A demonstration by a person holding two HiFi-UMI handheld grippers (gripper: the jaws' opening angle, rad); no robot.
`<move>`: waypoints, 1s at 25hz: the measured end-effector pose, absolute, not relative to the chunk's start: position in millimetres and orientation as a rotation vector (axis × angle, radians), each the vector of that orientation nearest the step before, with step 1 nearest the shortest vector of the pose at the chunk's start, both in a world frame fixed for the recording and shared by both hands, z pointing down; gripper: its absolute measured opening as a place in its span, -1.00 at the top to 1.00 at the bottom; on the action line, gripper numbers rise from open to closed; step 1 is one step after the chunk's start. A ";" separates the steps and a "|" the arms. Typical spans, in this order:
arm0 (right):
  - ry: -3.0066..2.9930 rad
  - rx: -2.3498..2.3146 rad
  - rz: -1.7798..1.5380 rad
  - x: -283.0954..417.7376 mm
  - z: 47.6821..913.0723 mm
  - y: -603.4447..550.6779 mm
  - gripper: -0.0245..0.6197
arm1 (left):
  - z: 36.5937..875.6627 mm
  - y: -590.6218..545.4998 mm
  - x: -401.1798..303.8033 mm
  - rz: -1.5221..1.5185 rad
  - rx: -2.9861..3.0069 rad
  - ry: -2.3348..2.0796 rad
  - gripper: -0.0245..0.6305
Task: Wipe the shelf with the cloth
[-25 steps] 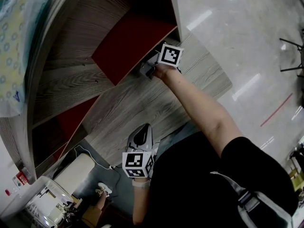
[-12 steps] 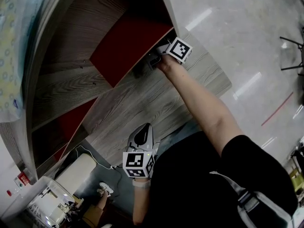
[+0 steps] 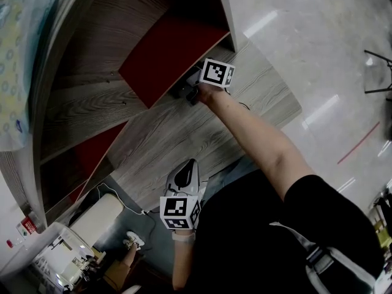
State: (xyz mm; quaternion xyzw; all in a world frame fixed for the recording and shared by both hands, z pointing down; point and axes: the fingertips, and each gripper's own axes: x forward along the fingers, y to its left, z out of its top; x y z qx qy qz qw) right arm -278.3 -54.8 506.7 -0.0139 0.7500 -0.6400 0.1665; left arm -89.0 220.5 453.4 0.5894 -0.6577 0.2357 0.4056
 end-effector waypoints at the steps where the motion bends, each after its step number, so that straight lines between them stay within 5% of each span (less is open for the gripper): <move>1: 2.163 -0.015 -1.830 -282.2 507.6 -47.7 0.77 | 453.5 222.1 -89.4 0.595 1.482 -1.662 0.91; 25: 2.043 -0.610 -1.792 -222.5 572.8 -141.3 0.77 | 462.1 225.2 -92.1 0.597 1.481 -1.629 0.91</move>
